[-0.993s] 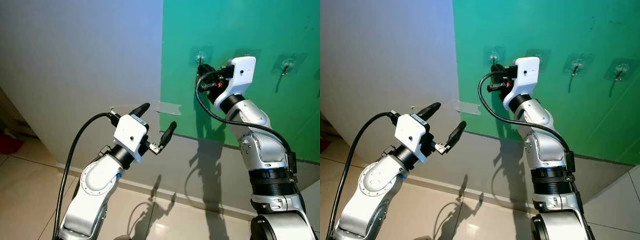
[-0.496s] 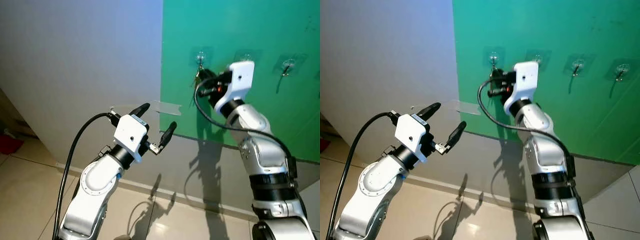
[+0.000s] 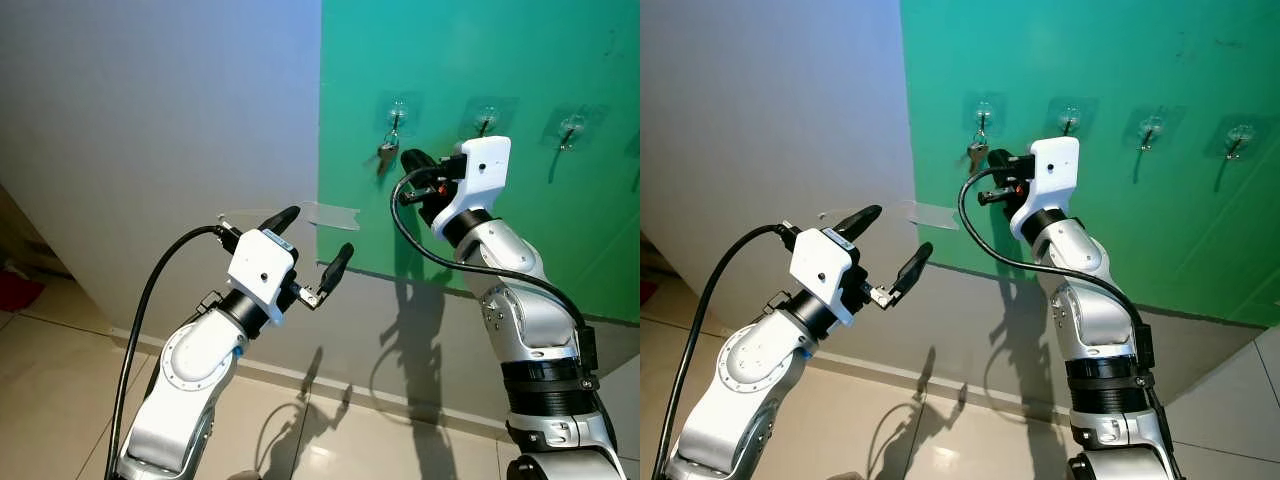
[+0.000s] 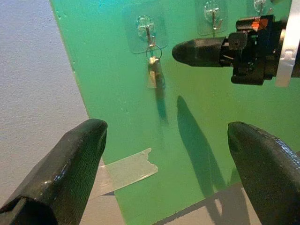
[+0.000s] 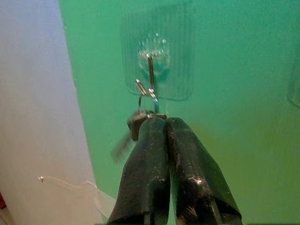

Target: Hang keys on a hook

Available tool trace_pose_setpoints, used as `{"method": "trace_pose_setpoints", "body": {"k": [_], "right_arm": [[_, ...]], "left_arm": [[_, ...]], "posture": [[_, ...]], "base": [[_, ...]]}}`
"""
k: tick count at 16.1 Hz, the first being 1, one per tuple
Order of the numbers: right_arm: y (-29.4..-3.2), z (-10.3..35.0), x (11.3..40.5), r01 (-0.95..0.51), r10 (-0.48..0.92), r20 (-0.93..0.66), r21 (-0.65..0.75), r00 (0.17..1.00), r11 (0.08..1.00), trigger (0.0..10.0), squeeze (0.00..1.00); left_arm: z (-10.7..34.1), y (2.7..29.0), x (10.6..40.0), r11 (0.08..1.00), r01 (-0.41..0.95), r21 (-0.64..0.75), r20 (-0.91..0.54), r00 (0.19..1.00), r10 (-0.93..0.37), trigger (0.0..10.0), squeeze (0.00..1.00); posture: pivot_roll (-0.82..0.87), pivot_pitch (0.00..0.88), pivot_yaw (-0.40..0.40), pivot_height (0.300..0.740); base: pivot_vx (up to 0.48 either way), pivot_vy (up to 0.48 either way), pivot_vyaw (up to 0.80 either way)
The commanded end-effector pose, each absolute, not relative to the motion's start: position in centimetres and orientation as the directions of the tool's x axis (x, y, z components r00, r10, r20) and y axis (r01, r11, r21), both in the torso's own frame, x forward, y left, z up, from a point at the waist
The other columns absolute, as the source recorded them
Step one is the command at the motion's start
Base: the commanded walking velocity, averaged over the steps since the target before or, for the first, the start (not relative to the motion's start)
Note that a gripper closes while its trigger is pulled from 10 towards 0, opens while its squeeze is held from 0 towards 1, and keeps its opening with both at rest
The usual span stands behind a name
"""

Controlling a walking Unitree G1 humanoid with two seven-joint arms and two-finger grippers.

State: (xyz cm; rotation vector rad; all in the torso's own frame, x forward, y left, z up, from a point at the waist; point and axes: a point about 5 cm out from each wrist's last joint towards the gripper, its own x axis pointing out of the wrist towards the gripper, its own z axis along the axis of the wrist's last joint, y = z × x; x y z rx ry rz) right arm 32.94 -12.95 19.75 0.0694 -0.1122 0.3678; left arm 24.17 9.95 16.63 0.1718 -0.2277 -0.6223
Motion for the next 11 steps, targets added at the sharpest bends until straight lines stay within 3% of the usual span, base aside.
{"method": "trace_pose_setpoints", "body": {"k": [1, 6, 11], "right_arm": [[-13.0, 20.0, 32.8, -0.359, 0.35, 0.13, 0.052, 0.928, 0.932, 10.0, 0.0], [-13.4, 19.5, 32.1, -0.353, 0.345, 0.114, 0.062, 0.932, 0.933, 10.0, 0.0], [-14.5, 15.0, 27.4, -0.31, 0.315, -0.03, 0.108, 0.949, 0.945, 10.0, 0.0]], "left_arm": [[17.1, 9.8, 23.9, 0.794, 0.561, 0.233, 0.173, 0.78, -0.601, 10.0, 0.0], [17.3, 9.7, 23.8, 0.797, 0.562, 0.222, 0.191, 0.776, -0.6, 10.0, 0.0], [16.1, 9.3, 23.3, 0.789, 0.585, 0.187, 0.143, 0.778, -0.611, 10.0, 0.0]], "posture": [[0.01, 0.0, 0.011, 0.74], [0.01, 0.0, -0.006, 0.74], [0.01, 0.0, -0.013, 0.74]], "base": [[0.0, 0.0, 0.0], [0.0, 0.0, 0.0], [0.0, 0.0, 0.0]]}}
